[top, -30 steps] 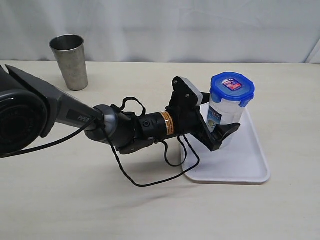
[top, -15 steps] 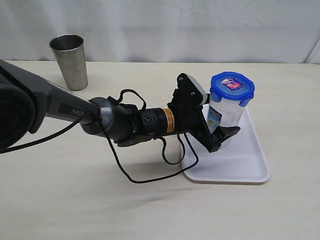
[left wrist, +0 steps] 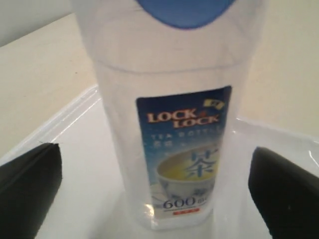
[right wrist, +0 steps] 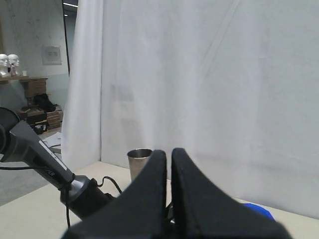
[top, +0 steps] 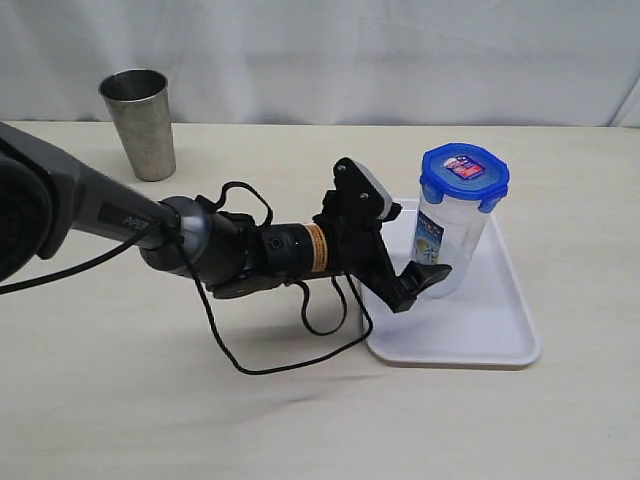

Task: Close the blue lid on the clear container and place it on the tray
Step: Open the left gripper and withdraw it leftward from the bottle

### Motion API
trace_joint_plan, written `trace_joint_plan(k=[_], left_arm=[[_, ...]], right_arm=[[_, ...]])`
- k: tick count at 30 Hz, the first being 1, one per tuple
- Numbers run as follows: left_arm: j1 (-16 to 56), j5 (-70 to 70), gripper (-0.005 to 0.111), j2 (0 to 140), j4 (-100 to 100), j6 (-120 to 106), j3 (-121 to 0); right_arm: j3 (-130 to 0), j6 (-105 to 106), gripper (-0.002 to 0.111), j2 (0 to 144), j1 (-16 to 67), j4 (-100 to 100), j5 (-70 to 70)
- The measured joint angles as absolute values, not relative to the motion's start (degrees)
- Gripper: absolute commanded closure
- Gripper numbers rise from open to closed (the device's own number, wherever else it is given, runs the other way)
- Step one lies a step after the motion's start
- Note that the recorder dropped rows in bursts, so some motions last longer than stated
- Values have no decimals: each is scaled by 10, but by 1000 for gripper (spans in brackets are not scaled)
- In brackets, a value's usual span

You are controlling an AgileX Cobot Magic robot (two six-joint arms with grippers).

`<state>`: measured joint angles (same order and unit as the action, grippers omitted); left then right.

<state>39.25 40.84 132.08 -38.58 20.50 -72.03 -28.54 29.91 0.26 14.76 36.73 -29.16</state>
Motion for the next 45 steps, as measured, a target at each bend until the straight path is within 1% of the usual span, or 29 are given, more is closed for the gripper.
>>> trace_joint_plan(k=[8,10,12,21,25,32,35,45], left_arm=[[374,408,13,1288,-386,201,-695],[371,408,18,1280,-381,193,-685],[368,408,29,1269,-370,174,-669],[359,413,85,1194,-355,97,-594],[359,414,106,1155,-358,84,-561],[359,412,107,1070,-357,59,-498],[359,384,107,1016,-356,59,-476],[359,175,107,807,-356,58,-424]], right_arm=[[-285,294,104,3,148,367,-300],[-285,294,104,3,148,367,-300],[-285,294,104,3,148,367,-300],[-285,294,104,3,148,367,-300],[-285,293,104,3,148,367,-301],[-285,293,104,3,148,367,-301],[-285,293,104,3,148,367,-302],[-285,293,104,3,148,367,-304]])
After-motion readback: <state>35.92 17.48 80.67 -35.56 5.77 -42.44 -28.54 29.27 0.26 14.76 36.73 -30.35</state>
